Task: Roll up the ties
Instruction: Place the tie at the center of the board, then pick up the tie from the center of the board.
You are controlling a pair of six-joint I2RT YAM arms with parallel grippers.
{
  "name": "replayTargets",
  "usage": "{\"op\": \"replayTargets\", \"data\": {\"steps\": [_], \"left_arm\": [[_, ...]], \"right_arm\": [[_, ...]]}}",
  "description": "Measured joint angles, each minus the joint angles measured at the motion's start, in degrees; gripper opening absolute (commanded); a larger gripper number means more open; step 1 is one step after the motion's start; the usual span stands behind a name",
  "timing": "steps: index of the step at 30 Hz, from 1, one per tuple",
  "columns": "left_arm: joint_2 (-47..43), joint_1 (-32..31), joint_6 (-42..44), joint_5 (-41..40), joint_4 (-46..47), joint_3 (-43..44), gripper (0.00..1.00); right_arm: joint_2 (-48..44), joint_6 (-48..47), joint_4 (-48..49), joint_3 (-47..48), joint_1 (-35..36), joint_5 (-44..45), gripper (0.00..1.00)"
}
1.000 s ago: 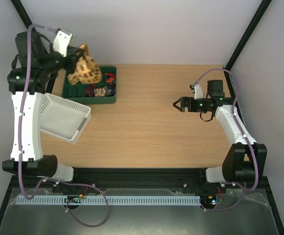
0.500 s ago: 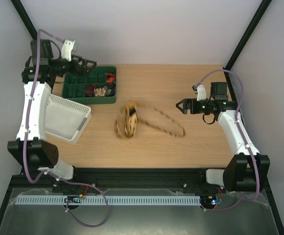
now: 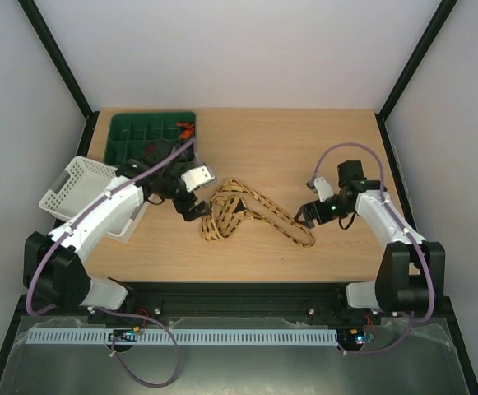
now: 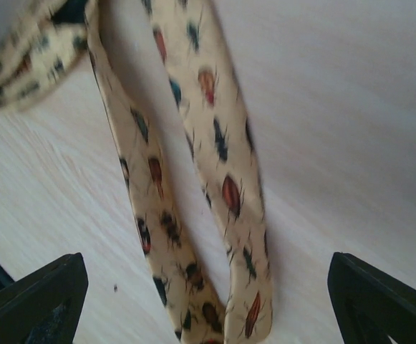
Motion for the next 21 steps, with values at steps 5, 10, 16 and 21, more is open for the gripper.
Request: {"op": "replayTargets", "data": {"steps": [5, 10, 16, 21], "left_arm": [[0.3, -5.2, 1.9, -5.3, 1.1, -4.9, 0.99], [0.5, -6.1, 2.8, -7.7, 2.3, -4.9, 1.00], [0.5, -5.6, 3.2, -10.2, 3.4, -4.9, 1.00], [0.5, -4.1, 2.7, -10.9, 4.0, -4.5, 0.99]], "right_arm": [[0.0, -5.9, -3.9, -4.4, 1.6, 3.7, 0.99], [-1.3, -10.5, -6.4, -8.2, 5.8, 7.8, 0.99], [-4.8, -12.9, -2.6, -15.0, 11.3, 15.3, 0.88], [-2.2, -9.9, 4.3, -15.8, 12.1, 22.4, 0.08]]}}
